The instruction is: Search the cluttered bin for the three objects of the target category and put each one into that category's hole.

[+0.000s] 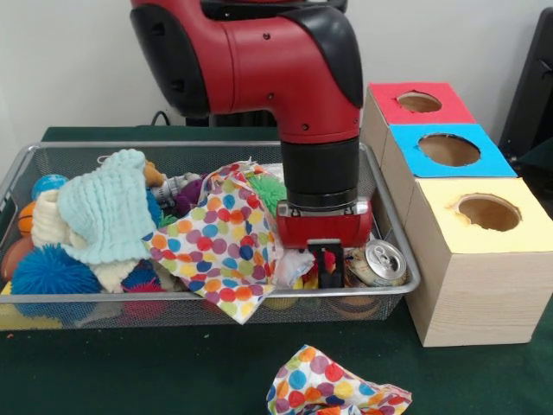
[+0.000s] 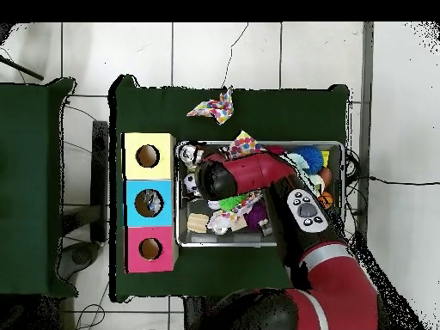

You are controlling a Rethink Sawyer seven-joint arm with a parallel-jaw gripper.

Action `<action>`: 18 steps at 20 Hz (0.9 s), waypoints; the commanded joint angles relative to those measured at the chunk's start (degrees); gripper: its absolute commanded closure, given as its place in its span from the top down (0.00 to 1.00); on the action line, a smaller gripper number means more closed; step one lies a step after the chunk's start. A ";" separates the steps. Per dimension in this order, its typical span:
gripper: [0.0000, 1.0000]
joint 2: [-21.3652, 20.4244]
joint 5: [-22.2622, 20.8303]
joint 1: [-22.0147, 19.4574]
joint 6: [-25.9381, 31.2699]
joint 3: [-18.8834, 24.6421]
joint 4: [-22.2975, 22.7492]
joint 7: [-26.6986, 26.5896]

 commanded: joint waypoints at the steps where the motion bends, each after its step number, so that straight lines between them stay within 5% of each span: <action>1: 0.00 4.38 -6.01 -4.80 -3.19 4.76 2.30 -8.51; 10: 0.00 11.49 -8.13 -17.88 2.28 13.47 -0.54 -18.99; 18: 0.00 12.72 -9.69 -20.29 6.19 15.72 -2.47 -22.42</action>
